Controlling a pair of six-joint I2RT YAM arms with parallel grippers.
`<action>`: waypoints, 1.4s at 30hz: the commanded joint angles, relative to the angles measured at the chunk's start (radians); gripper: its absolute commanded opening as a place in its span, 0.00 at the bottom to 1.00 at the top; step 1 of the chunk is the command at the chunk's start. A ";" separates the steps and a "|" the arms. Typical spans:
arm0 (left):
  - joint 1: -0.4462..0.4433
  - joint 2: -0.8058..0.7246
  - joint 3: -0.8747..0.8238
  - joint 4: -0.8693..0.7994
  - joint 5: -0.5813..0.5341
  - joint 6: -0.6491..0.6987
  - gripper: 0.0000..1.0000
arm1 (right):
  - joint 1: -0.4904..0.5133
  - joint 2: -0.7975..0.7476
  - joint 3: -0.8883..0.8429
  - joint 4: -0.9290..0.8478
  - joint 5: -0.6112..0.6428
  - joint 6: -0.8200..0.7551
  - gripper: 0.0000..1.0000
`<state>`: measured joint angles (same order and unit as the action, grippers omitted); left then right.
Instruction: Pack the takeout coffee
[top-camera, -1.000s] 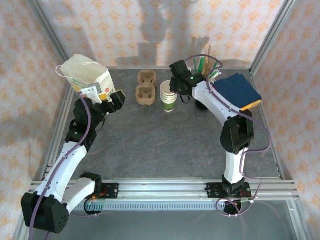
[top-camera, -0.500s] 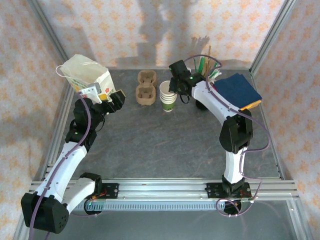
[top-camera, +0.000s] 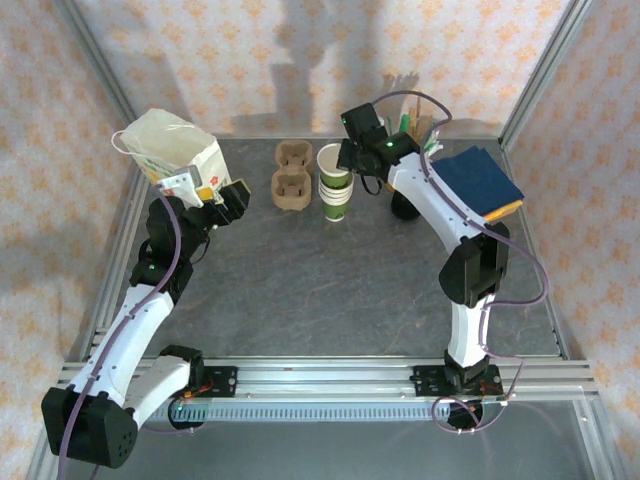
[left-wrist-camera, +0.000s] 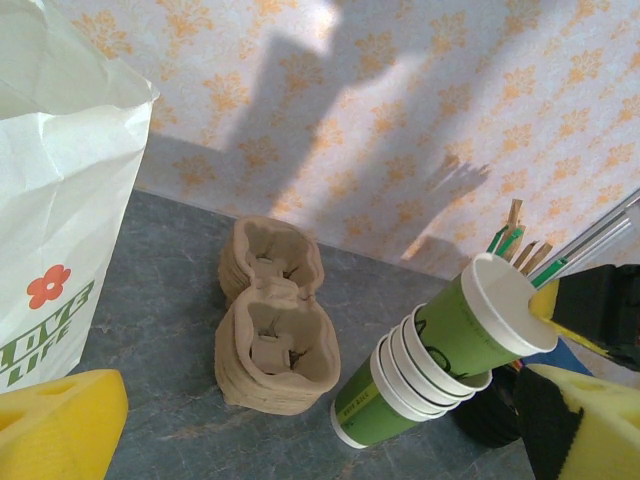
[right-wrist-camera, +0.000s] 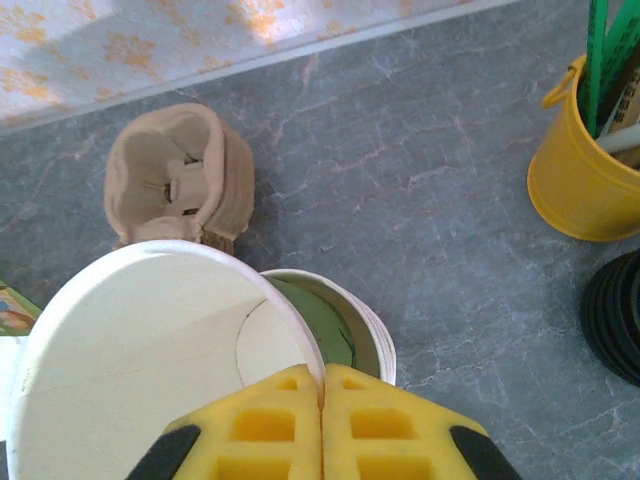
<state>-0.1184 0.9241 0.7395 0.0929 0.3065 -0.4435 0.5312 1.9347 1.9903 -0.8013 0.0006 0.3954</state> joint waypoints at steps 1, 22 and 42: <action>-0.007 -0.023 0.018 -0.009 -0.025 0.020 0.99 | -0.004 -0.082 0.031 -0.021 -0.020 -0.034 0.03; -0.009 0.030 0.019 0.048 -0.044 0.006 0.99 | 0.007 -0.528 -0.468 -0.023 -0.102 -0.168 0.00; -0.010 0.029 -0.005 0.039 -0.059 -0.012 0.99 | 0.069 -0.549 -0.951 0.386 -0.107 -0.015 0.01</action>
<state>-0.1246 0.9764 0.7387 0.1017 0.2684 -0.4484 0.5995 1.3838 1.0538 -0.5007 -0.1101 0.3531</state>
